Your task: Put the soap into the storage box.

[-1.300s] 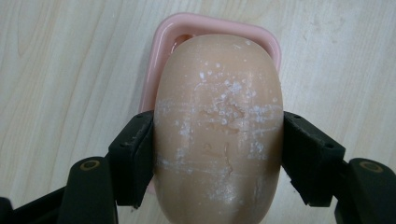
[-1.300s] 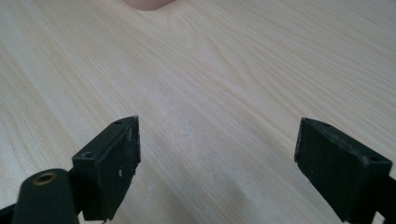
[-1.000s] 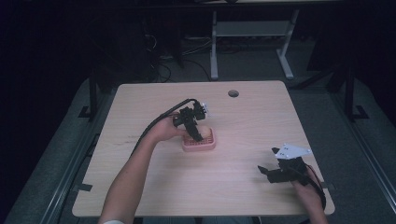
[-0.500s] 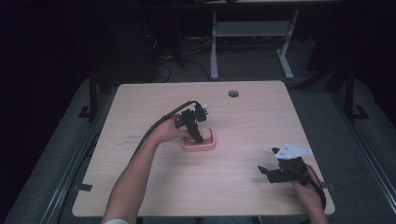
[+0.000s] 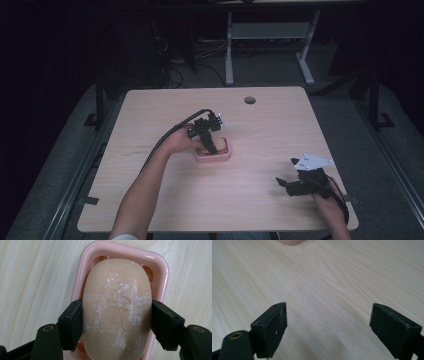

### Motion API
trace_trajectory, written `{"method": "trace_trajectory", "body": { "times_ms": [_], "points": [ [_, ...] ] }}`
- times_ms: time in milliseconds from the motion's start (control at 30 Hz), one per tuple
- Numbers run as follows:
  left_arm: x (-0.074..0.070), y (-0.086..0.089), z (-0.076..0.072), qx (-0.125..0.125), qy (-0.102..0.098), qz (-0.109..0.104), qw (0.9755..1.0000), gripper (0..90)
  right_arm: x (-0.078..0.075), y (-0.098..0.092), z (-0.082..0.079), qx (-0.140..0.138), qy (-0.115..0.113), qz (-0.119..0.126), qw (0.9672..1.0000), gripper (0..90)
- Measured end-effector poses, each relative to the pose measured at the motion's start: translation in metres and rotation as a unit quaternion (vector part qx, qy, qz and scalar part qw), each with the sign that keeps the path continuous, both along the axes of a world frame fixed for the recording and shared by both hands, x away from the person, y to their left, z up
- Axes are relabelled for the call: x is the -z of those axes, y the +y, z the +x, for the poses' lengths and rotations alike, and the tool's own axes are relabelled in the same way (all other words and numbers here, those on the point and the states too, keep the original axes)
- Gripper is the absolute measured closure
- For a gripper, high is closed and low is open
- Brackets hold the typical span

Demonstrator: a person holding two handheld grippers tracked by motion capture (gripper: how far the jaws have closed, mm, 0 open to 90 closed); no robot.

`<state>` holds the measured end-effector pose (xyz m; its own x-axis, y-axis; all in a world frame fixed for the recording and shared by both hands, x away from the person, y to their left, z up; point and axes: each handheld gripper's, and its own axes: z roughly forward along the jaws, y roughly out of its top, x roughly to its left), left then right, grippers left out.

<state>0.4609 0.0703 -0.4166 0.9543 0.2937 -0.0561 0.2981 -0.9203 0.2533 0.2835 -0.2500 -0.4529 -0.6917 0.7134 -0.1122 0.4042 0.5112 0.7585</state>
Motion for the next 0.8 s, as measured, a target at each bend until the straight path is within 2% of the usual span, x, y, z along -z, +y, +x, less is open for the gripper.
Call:
{"method": "trace_trajectory", "body": {
  "times_ms": [700, 800],
  "points": [
    [0.0001, 0.0001, -0.0003, 0.002, -0.006, 0.001, 1.0, 31.4, 0.0001, 0.001, -0.0001, 0.0, 0.002, 0.001, 1.0, 13.8],
    [-0.0007, 0.0003, -0.0005, 0.002, -0.007, -0.002, 1.0, 26.9, 0.0, 0.001, -0.0001, 0.0, 0.002, 0.0, 1.0, 13.8]
  ]
}}
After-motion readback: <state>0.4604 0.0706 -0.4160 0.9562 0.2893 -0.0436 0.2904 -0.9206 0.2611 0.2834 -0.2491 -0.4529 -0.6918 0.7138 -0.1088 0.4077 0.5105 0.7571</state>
